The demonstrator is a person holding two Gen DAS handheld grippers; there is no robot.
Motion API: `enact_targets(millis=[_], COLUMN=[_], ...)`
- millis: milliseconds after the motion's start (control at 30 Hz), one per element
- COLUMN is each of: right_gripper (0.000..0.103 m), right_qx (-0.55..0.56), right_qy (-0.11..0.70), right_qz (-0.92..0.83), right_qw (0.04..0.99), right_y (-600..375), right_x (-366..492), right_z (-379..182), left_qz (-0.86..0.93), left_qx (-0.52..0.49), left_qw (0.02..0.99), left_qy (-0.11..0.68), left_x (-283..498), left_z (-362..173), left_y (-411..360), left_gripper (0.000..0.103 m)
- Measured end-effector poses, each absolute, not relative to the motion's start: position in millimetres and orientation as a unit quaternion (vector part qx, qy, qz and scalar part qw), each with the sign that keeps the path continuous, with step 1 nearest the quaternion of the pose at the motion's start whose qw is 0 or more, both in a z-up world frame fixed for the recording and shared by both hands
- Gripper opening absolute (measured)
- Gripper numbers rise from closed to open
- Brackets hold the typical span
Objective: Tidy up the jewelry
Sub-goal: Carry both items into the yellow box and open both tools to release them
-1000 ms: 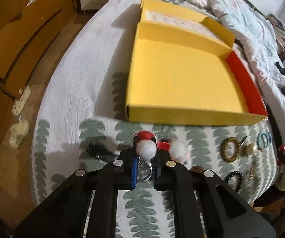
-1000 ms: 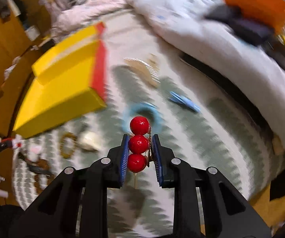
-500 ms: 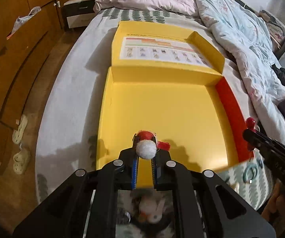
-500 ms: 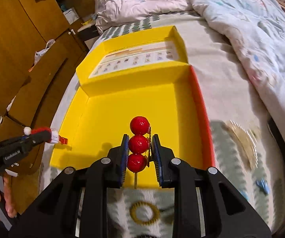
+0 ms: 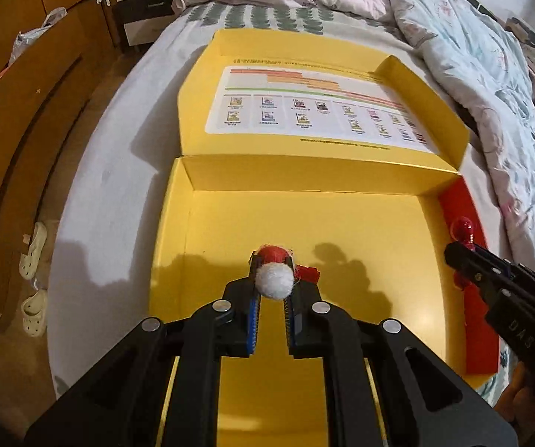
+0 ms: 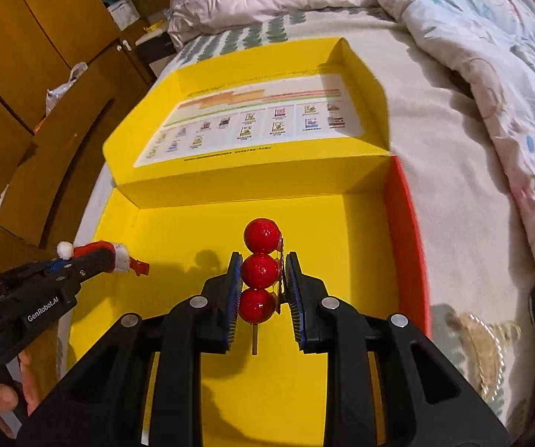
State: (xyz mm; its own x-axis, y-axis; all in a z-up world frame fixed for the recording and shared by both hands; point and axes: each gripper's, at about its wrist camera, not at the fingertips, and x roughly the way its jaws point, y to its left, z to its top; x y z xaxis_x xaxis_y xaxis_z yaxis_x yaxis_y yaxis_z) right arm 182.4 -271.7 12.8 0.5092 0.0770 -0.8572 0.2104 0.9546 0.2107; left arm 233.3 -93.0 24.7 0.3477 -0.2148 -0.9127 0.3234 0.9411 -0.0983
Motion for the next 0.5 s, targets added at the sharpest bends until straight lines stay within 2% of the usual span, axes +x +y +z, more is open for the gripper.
enact_targets(millis=[500], right_gripper=[0.024], right_qx=[0.134], right_qy=[0.525], right_qz=[-0.042], right_qw=[0.839], right_y=[-268.8], right_x=[235.8], right_z=[-36.3], left_qz=[-0.163], left_qx=[0.041], left_qw=[0.813], left_qy=[0.557], left_x=[264.7], left_z=[-5.2], left_y=[-103.9], left_gripper=[0.011])
